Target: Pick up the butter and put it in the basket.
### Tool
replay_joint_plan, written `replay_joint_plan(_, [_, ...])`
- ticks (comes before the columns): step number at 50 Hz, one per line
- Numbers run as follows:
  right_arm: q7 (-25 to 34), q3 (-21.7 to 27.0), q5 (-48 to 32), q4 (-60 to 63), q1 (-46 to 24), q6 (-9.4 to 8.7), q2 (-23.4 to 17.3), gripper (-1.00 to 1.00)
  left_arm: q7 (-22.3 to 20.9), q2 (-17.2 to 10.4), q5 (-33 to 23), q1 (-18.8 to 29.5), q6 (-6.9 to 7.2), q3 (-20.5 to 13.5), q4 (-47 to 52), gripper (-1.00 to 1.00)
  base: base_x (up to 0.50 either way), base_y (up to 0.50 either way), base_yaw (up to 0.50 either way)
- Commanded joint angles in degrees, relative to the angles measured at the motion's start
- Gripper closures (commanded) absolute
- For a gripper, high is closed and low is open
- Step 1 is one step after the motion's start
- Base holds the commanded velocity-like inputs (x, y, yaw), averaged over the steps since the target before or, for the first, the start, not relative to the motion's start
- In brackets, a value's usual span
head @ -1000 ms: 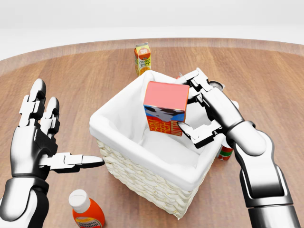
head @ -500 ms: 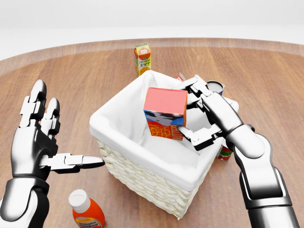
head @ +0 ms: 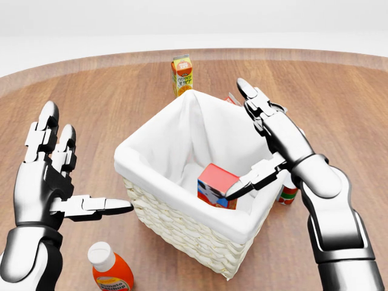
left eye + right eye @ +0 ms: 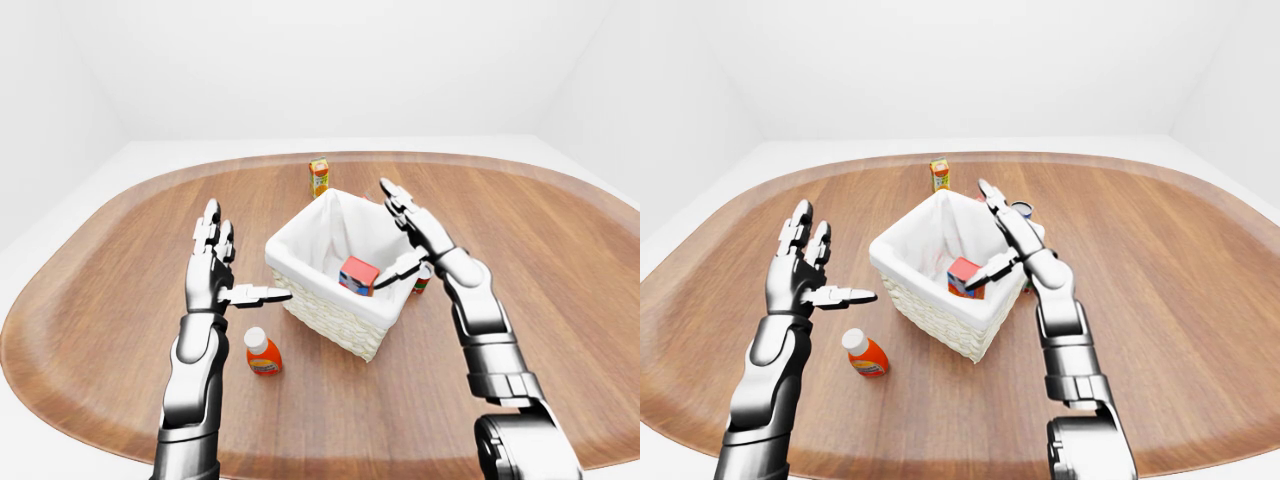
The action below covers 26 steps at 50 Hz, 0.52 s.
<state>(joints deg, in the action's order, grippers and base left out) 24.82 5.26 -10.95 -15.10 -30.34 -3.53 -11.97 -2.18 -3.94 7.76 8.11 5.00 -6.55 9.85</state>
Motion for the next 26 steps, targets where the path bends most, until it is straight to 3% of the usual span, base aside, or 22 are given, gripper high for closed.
replay_joint_plan(1, [-0.1,0.3,0.5,0.9,-0.6,-0.52,-0.2,-1.00,0.0,-0.1,0.1,0.2,0.00,-0.1,0.0,-1.00,0.00,0.00,0.00])
replay_joint_plan(8, [-0.5,0.8,1.5,6.9,1.7,-1.47,0.4,-1.00,-0.1,-0.2,0.1,0.4,0.00,-0.1,0.2,-1.00,0.00,0.00,0.00])
replay_joint_plan(17, [-7.7,1.4,6.2,15.1,9.8,-1.47,3.2,-1.00,0.1,-0.1,0.1,0.4,0.00,-0.1,0.7,-1.00,0.00,0.00,0.00])
replay_joint_plan(19, [-9.4,1.6,7.7,15.8,11.6,-0.81,4.2,-1.00,0.1,-0.1,0.2,0.3,0.00,-0.1,0.8,-1.00,0.00,0.00,0.00])
replay_joint_plan(21, [-11.9,1.6,8.8,16.5,13.5,0.96,5.0,-1.00,0.1,0.0,0.0,0.2,0.00,0.0,0.8,-1.00,0.00,0.00,0.00])
replay_joint_plan(25, [-14.0,1.2,10.7,17.9,15.7,1.93,5.9,-1.00,0.1,0.1,0.0,0.1,0.00,0.1,0.9,-1.00,0.00,0.00,0.00])
replay_joint_plan(26, [-14.9,1.0,10.9,18.2,16.6,3.37,6.4,-1.00,0.1,0.1,-0.1,0.1,0.00,0.1,1.0,-1.00,0.00,0.00,0.00])
